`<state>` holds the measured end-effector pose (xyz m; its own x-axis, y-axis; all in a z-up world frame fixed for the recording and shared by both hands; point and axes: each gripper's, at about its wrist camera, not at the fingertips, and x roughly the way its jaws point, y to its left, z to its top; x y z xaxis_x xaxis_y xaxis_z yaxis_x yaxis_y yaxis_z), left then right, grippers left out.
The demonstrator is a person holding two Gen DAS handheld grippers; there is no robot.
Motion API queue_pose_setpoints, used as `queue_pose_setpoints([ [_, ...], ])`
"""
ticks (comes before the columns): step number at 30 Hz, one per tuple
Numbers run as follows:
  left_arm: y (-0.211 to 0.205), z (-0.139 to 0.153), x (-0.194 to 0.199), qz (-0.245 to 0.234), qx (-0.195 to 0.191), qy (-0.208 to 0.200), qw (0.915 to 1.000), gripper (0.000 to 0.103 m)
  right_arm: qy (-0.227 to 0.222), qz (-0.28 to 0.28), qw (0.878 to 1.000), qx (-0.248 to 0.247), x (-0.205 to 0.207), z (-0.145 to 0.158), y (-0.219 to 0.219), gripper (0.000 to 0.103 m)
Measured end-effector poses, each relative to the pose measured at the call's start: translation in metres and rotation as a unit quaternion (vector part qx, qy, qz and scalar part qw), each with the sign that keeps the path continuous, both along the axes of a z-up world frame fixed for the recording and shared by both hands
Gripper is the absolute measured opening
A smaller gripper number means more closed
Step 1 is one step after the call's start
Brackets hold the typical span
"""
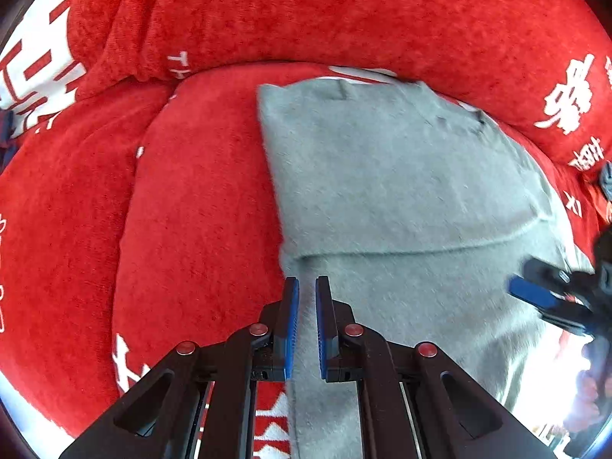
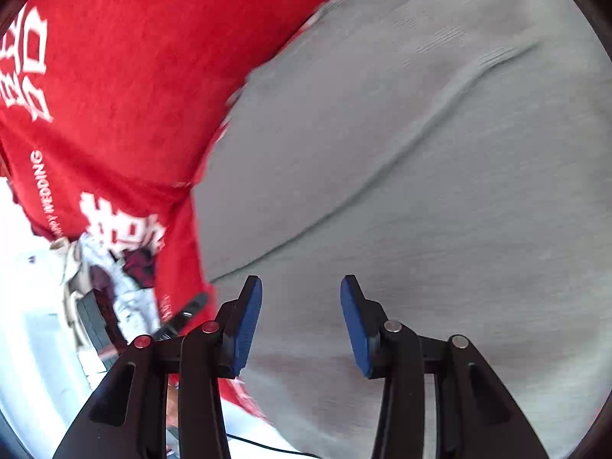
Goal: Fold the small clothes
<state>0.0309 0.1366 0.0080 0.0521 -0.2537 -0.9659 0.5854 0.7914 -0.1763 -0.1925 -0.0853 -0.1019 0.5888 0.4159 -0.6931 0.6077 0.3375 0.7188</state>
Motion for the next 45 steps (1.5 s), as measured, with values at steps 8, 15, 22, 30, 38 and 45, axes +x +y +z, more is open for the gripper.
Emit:
queue_pose_setpoints([
  [8, -0.009, -0.021, 0.015, 0.021, -0.001, -0.026, 0.9994, 0.01, -0.004, -0.069, 0.997, 0.034, 0.042, -0.033, -0.008, 0.046],
  [15, 0.026, -0.033, 0.028, 0.08, 0.025, -0.038, 0.9958, 0.01, 0.002, -0.042, 0.999, 0.009, 0.054, -0.028, -0.003, 0.008],
  [22, 0.045, -0.015, 0.026, 0.075, 0.018, -0.031, 0.9965, 0.01, 0.038, -0.01, 0.999, -0.019, 0.018, -0.02, 0.001, 0.009],
  [30, 0.014, 0.009, 0.004, 0.04, 0.0, -0.024, 0.9989, 0.01, 0.072, -0.023, 0.992, -0.096, -0.031, 0.014, -0.044, 0.056],
  [38, -0.02, 0.013, -0.021, 0.002, 0.005, -0.007, 1.0, 0.01, 0.079, -0.053, 0.992, -0.082, -0.056, 0.017, -0.06, 0.056],
  [45, -0.043, 0.012, -0.043, -0.014, 0.022, -0.007, 0.9996, 0.102, 0.079, -0.068, 0.993, -0.062, -0.078, 0.012, -0.062, 0.056],
])
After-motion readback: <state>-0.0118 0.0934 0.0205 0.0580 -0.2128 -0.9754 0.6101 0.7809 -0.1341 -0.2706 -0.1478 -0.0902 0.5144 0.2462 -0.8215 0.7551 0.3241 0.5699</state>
